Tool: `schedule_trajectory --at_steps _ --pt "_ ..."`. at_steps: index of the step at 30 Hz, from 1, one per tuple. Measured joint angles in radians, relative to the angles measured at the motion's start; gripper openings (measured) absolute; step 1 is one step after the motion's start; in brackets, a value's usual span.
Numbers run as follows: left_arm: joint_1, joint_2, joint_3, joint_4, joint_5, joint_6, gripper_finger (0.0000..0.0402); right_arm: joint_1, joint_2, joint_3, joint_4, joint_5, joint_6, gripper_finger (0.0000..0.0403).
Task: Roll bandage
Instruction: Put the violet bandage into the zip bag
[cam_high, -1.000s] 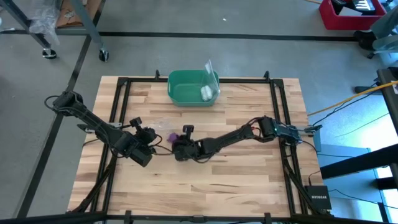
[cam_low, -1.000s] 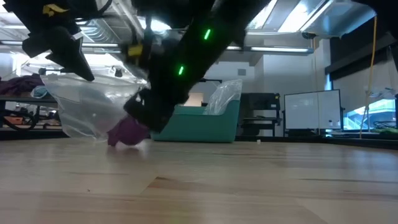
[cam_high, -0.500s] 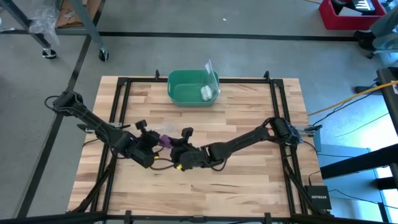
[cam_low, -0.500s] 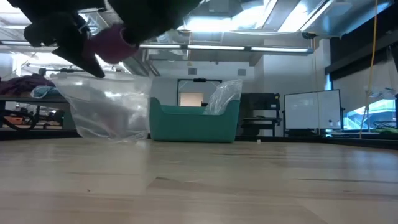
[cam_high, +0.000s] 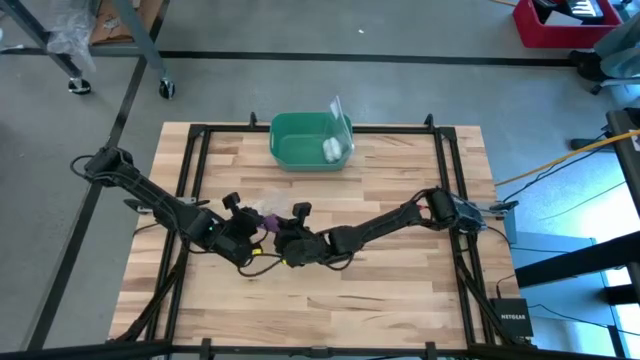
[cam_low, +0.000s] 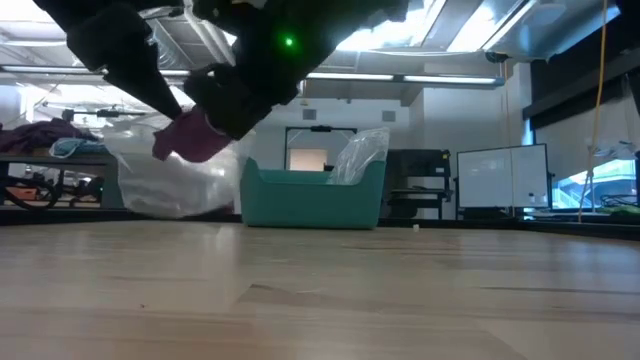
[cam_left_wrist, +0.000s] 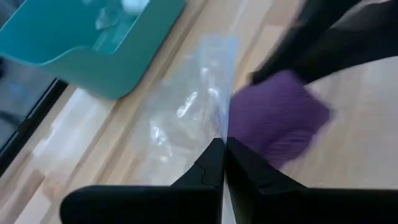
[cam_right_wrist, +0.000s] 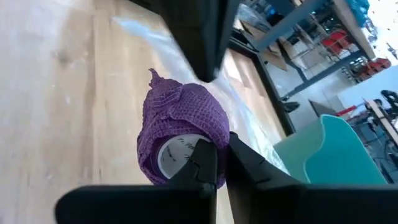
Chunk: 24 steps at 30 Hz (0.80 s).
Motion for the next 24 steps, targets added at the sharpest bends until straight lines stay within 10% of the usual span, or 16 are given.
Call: schedule_trajectory --at_steps 24 --pt "0.003 0.000 0.000 -0.028 0.004 -0.006 0.0002 0.031 -0.034 0.021 0.080 0.194 -0.181 0.0016"
